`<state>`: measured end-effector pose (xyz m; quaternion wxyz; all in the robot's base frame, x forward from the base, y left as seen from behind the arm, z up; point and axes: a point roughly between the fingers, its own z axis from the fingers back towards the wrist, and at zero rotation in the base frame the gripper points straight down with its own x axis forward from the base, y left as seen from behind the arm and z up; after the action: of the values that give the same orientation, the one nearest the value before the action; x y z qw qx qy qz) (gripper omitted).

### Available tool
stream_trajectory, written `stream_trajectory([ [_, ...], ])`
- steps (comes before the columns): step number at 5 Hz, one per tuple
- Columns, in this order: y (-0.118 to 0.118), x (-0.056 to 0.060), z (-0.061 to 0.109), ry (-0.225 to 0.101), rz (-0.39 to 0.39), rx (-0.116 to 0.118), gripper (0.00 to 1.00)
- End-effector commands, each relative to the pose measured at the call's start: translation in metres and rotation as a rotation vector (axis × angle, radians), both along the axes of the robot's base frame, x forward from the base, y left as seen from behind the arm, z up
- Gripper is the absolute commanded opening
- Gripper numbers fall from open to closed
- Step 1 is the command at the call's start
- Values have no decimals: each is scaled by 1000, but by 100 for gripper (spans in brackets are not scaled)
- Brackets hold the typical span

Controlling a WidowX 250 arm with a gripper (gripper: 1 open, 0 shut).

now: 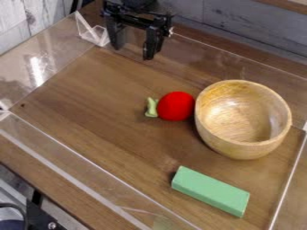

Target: Move the red object to the right side of the table

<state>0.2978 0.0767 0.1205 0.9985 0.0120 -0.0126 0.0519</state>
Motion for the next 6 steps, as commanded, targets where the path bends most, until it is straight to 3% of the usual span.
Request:
stream_trajectory([
  [1, 10, 8, 9, -65, -17, 33, 100],
  [4, 22, 20, -5, -106, -49, 60, 100],
  [6, 33, 31, -12, -141, -121, 85, 100],
])
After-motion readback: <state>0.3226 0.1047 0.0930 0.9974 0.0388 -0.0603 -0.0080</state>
